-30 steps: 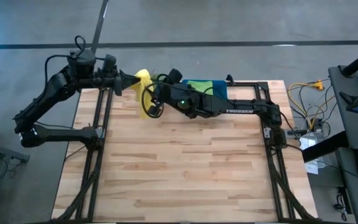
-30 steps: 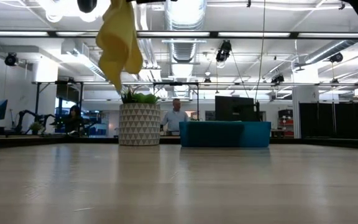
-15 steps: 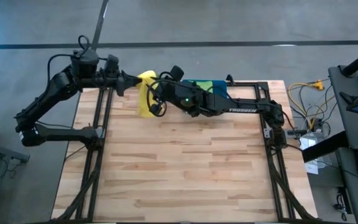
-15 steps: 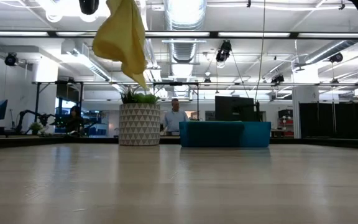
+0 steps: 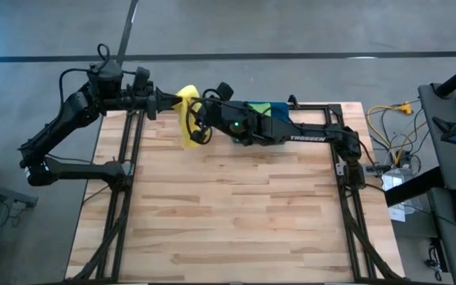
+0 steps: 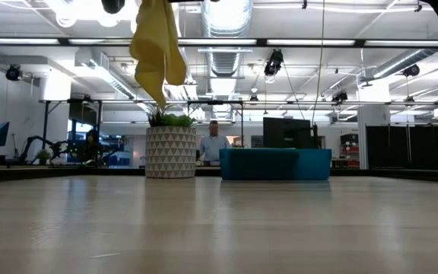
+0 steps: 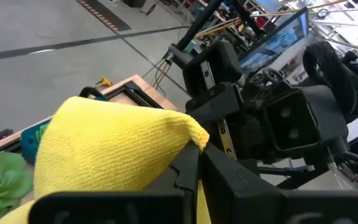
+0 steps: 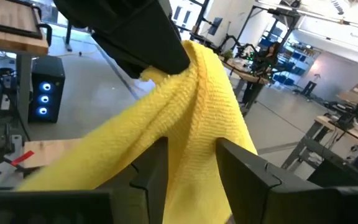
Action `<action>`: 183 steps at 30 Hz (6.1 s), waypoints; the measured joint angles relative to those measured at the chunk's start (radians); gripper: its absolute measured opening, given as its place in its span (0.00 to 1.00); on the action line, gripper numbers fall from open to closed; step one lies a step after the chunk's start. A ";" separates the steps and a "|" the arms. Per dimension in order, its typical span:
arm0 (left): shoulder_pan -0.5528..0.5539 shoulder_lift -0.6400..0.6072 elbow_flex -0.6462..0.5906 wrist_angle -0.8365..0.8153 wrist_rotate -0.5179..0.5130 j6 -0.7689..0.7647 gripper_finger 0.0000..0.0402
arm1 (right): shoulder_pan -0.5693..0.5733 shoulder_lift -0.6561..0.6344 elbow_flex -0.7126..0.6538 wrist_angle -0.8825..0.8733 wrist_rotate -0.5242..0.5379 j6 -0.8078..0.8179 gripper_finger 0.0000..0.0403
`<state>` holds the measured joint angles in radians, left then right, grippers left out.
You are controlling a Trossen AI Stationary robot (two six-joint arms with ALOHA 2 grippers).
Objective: Fold microfiber towels
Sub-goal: Fold the yellow microfiber towel on top of the green microfiber towel into the dark blue bin
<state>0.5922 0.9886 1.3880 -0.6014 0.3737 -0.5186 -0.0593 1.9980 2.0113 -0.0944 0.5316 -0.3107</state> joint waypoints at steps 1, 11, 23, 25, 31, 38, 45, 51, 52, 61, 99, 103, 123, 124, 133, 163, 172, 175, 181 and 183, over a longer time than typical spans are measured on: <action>0.000 0.000 -0.001 0.000 0.000 0.000 0.00 | 0.000 0.000 0.000 0.000 -0.005 0.002 0.32; 0.000 0.001 0.000 0.047 0.035 -0.043 0.00 | -0.015 0.000 -0.019 -0.005 -0.007 0.069 0.32; -0.005 -0.018 0.001 0.080 0.046 -0.061 0.00 | -0.030 0.000 -0.035 -0.056 0.055 0.123 0.31; -0.005 -0.020 0.001 0.081 0.046 -0.074 0.00 | -0.033 0.000 -0.043 -0.060 0.055 0.144 0.30; -0.005 -0.026 0.003 0.094 0.056 -0.077 0.00 | -0.035 0.000 -0.076 -0.072 0.056 0.159 0.27; -0.005 -0.030 0.005 0.097 0.060 -0.076 0.00 | -0.035 0.001 -0.136 -0.104 0.054 0.235 0.23; -0.005 -0.033 0.005 0.097 0.061 -0.073 0.00 | -0.035 -0.016 -0.202 -0.151 0.053 0.297 0.18; -0.005 -0.036 0.003 0.096 0.062 -0.066 0.00 | -0.035 -0.055 -0.251 -0.195 0.046 0.311 0.08; -0.005 -0.035 0.003 0.095 0.062 -0.057 0.00 | -0.035 -0.066 -0.257 -0.207 0.045 0.311 0.05; -0.005 -0.026 -0.003 0.080 0.065 -0.016 0.00 | -0.035 -0.177 -0.266 -0.360 -0.007 0.303 0.02; -0.566 0.046 -0.006 -0.488 -0.231 0.369 0.00 | 0.252 -0.497 -0.265 -0.945 -0.371 0.611 0.02; -0.749 0.066 -0.004 -0.420 -0.373 0.341 0.00 | 0.348 -0.497 -0.265 -0.945 -0.326 0.676 0.02; -1.321 0.483 0.247 -0.192 -0.709 0.100 0.00 | 0.820 -0.491 -0.265 -0.867 -0.168 0.961 0.02; -1.338 0.501 0.270 -0.193 -0.722 0.080 0.00 | 0.845 -0.487 -0.265 -0.850 -0.160 0.977 0.02; -1.481 0.587 0.481 -0.193 -0.971 -0.079 0.00 | 0.955 -0.411 -0.264 -0.550 -0.153 1.045 0.02; -1.272 0.584 0.000 -0.665 -1.051 -0.358 0.00 | 0.605 -0.352 -0.669 -0.648 -0.287 0.933 0.02; -1.154 0.509 -0.293 -0.284 -0.985 -0.149 0.00 | 0.478 -0.363 -0.870 -0.473 -0.370 0.880 0.02; -1.100 0.488 -0.365 -0.201 -0.971 -0.078 0.00 | 0.435 -0.364 -0.918 -0.442 -0.389 0.862 0.02; -0.964 0.451 -0.481 -0.054 -0.845 0.061 0.00 | 0.349 -0.372 -1.002 -0.329 -0.419 0.822 0.02; -0.921 0.443 -0.518 0.018 -0.816 0.107 0.00 | 0.315 -0.372 -1.024 -0.303 -0.428 0.815 0.02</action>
<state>-0.3292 1.4319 0.8699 -0.5835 -0.4420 -0.4112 0.2559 1.6257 0.9870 -0.3972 0.1040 0.5042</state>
